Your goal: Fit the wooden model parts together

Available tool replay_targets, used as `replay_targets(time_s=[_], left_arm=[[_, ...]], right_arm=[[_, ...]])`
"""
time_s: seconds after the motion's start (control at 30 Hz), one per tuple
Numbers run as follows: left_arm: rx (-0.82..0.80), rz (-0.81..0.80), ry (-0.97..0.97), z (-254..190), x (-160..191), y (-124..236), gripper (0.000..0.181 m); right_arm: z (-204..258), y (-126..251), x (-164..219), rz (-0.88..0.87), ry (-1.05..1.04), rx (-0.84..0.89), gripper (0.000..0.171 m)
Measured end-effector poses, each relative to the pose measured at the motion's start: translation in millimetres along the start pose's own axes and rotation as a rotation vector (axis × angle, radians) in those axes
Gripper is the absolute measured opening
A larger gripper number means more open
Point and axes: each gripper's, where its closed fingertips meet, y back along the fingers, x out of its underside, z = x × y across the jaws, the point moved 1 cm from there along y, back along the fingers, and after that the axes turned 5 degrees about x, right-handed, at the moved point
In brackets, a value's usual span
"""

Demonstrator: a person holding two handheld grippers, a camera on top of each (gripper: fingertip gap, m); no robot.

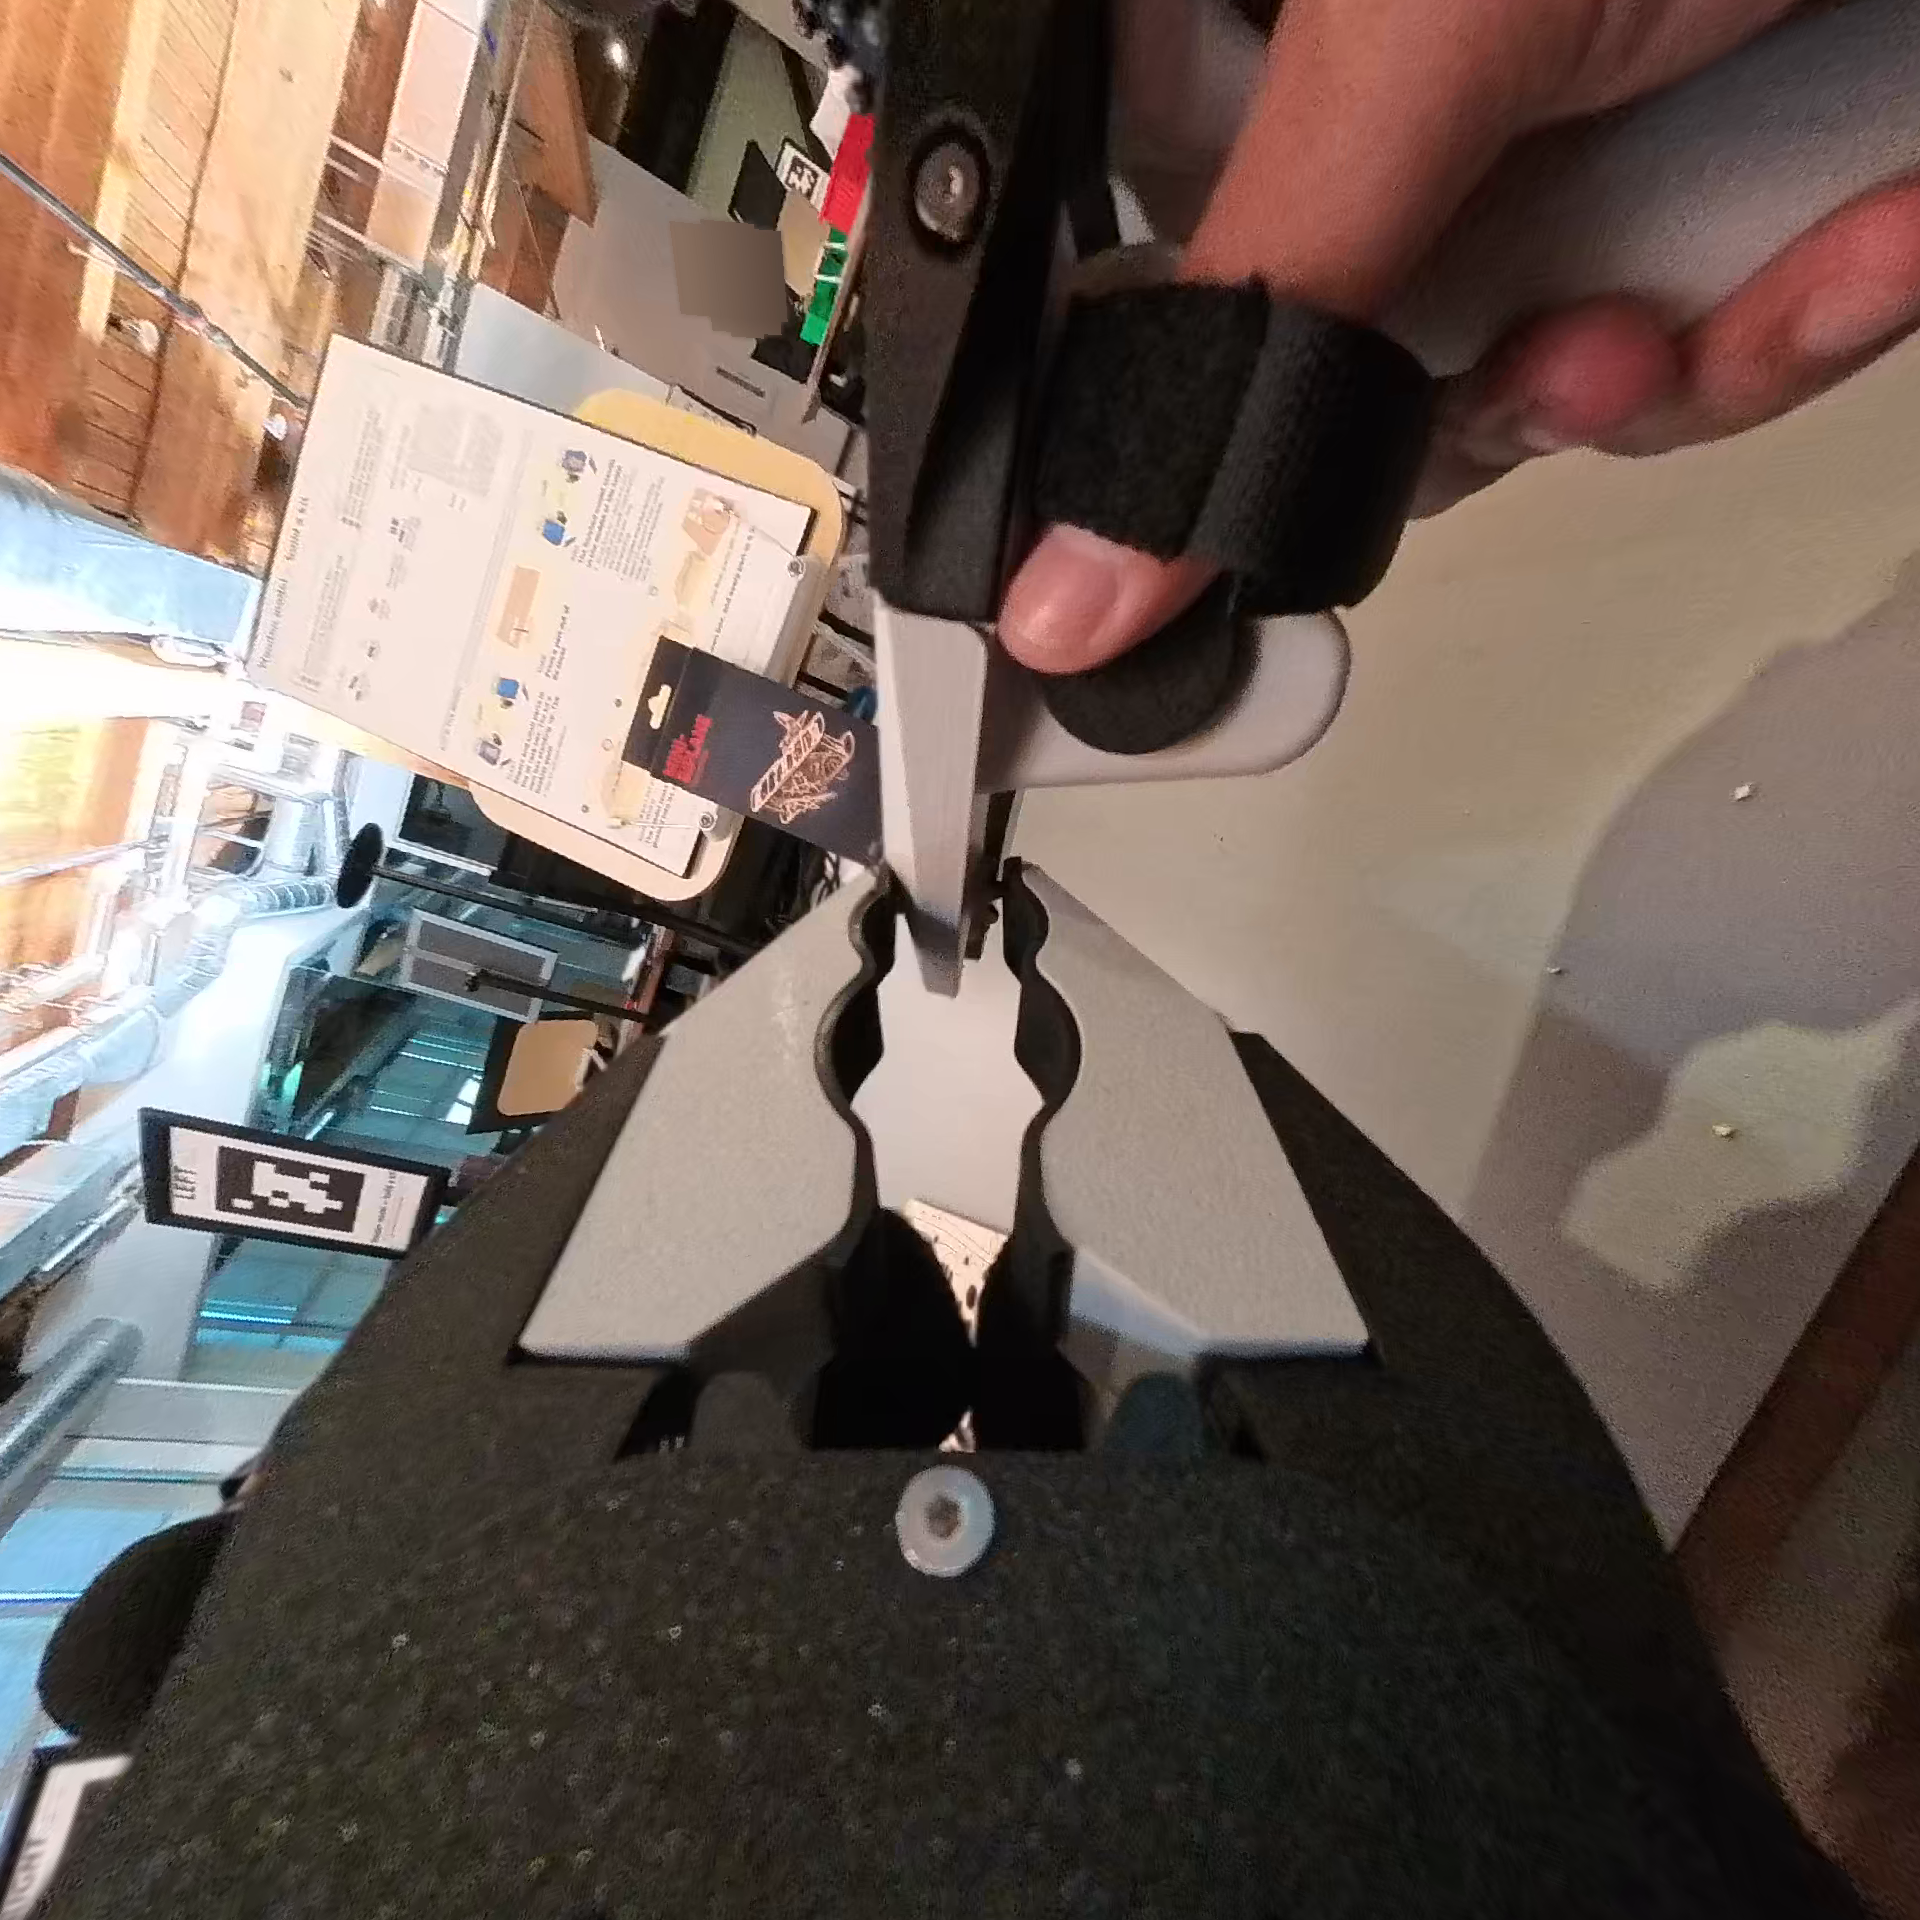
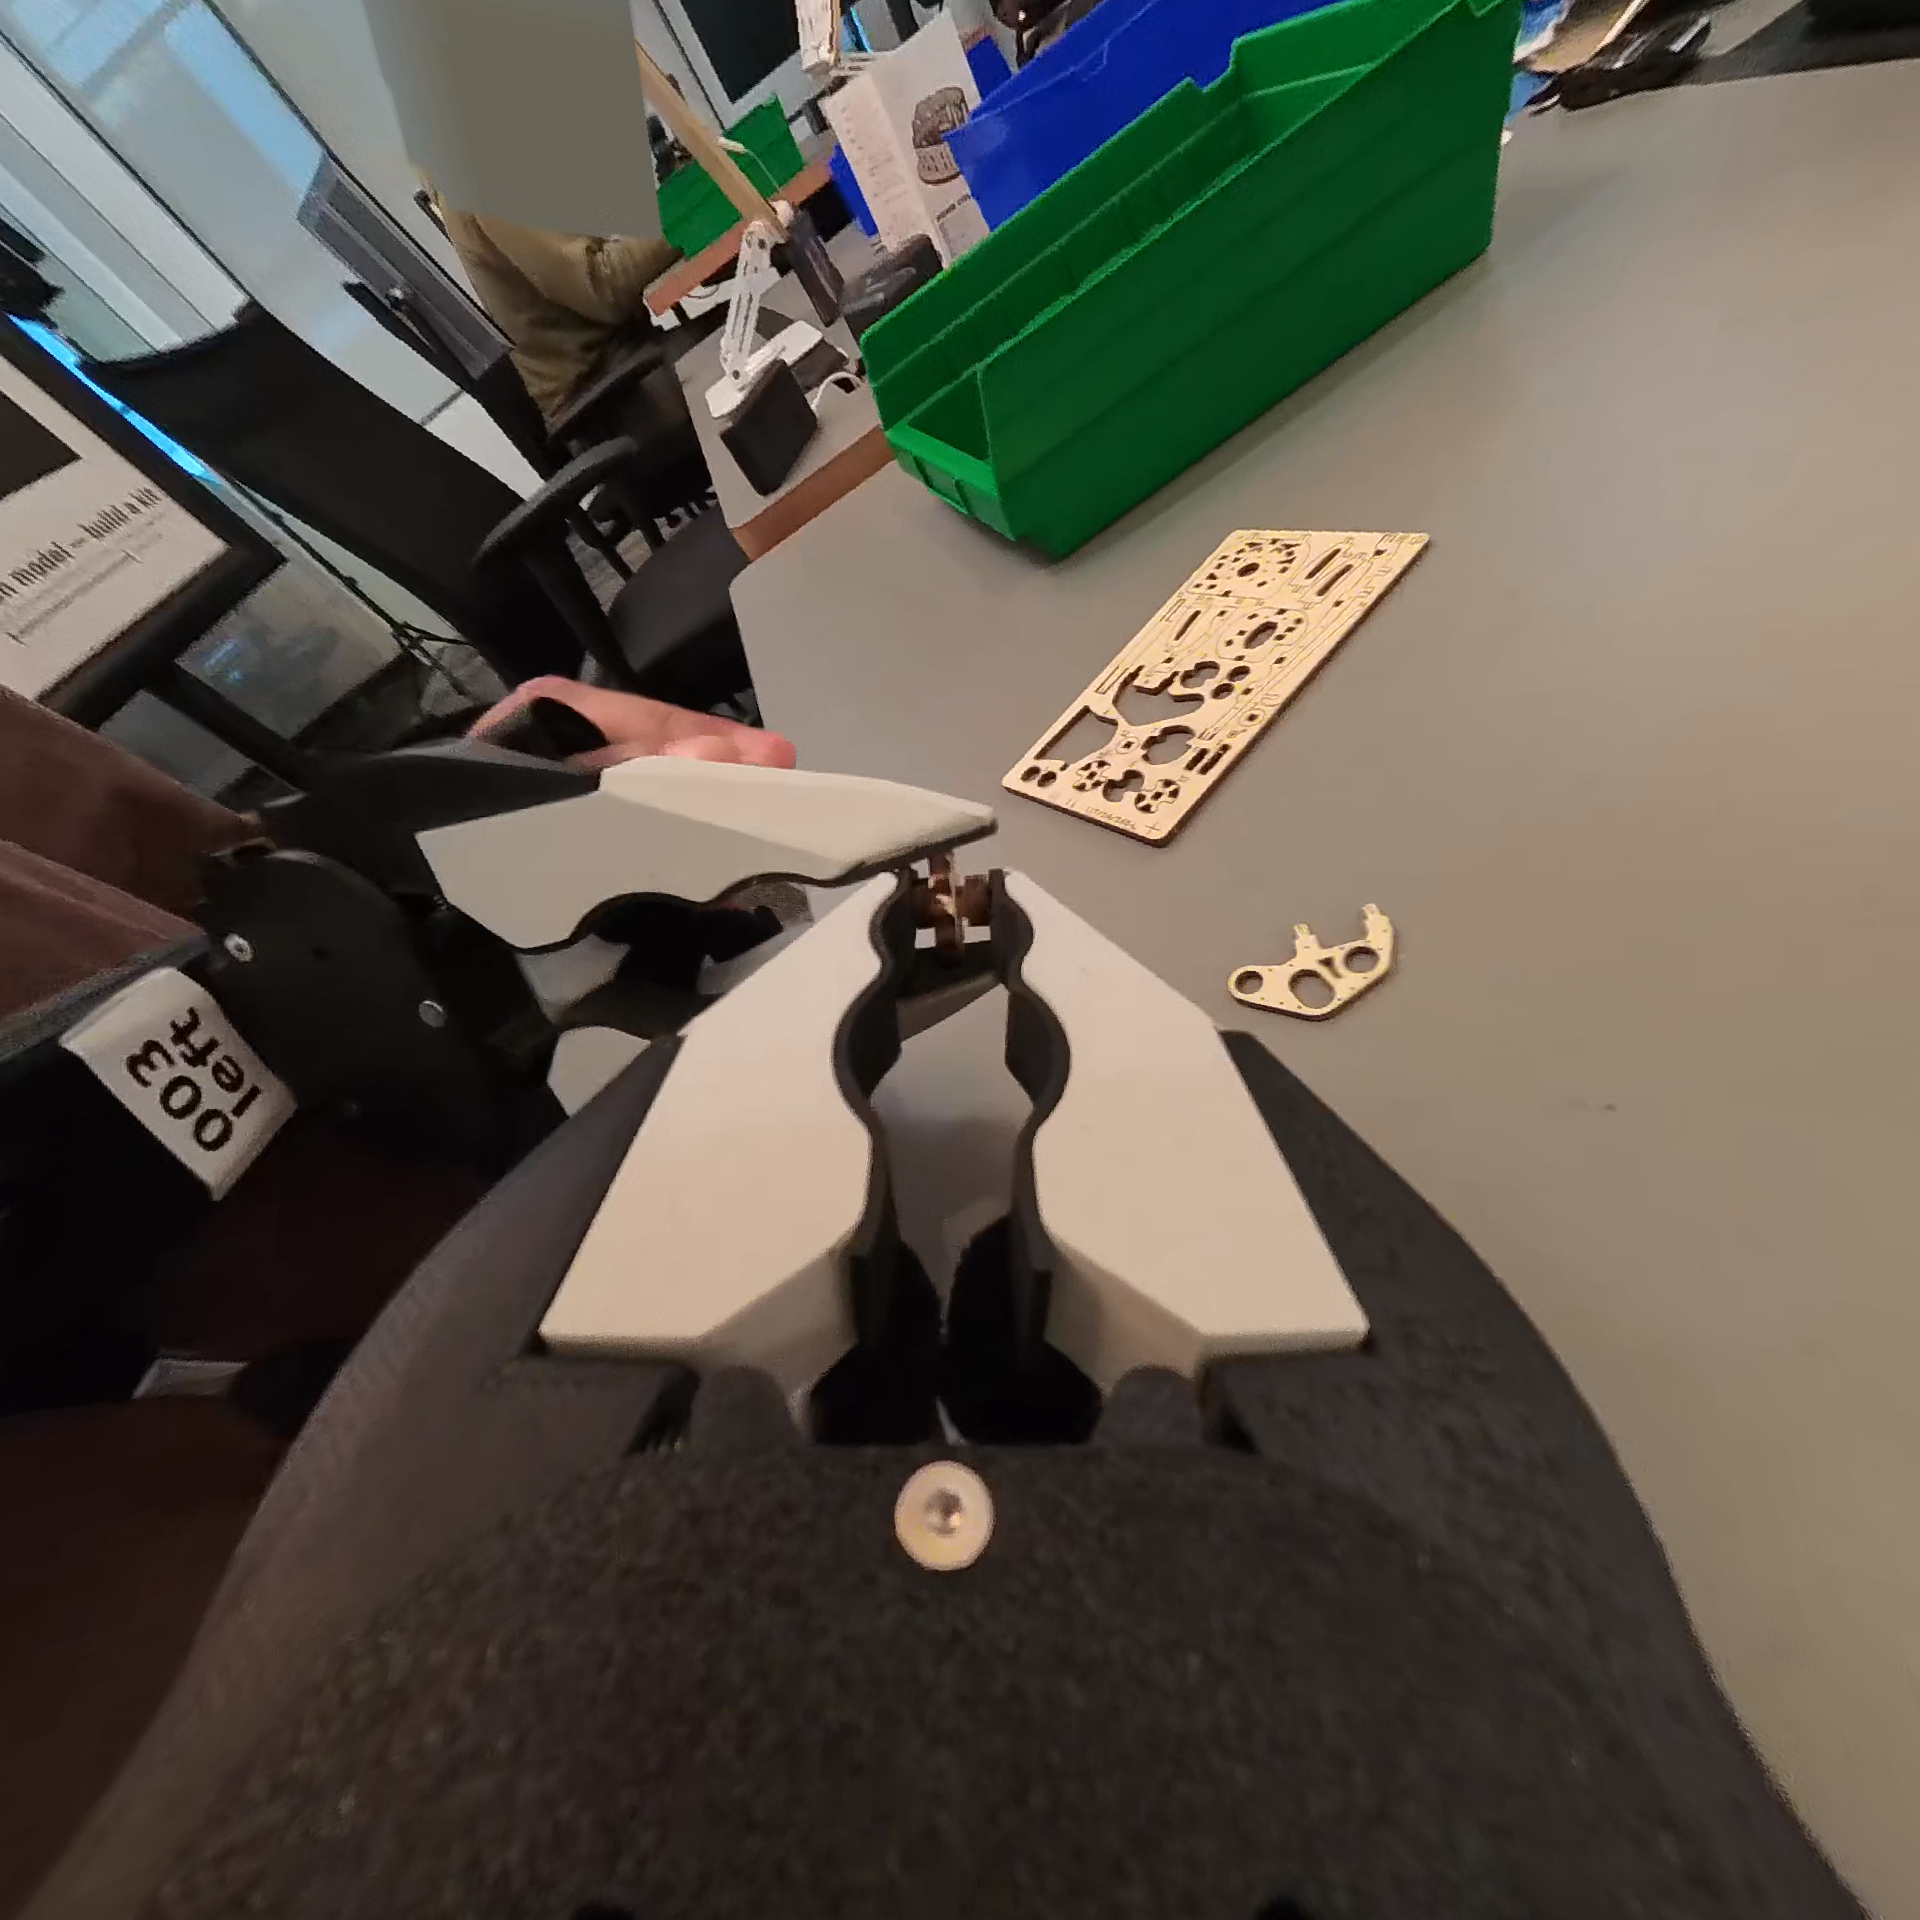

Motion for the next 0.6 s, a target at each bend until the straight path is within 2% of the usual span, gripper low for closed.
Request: replay_targets(time_s=[0.13,0.33,0.6], left_arm=[[0.022,-0.014,0.003,-4.0,-1.3,0.3,0.018],[0.023,-0.050,-0.002,-5.6,-10.3,4.8,0.018],[-0.006,-0.035,-0.063,-5.5,-11.1,4.7,0.018]], right_arm=[[-1.6,1.8,3.1,0.014,0.097,0.035,0.013],[5.5,1.3,6.9,0.027,0.114,-0.021,0.013],[3.3,0.8,6.9,0.035,0.187,0.059,0.012]])
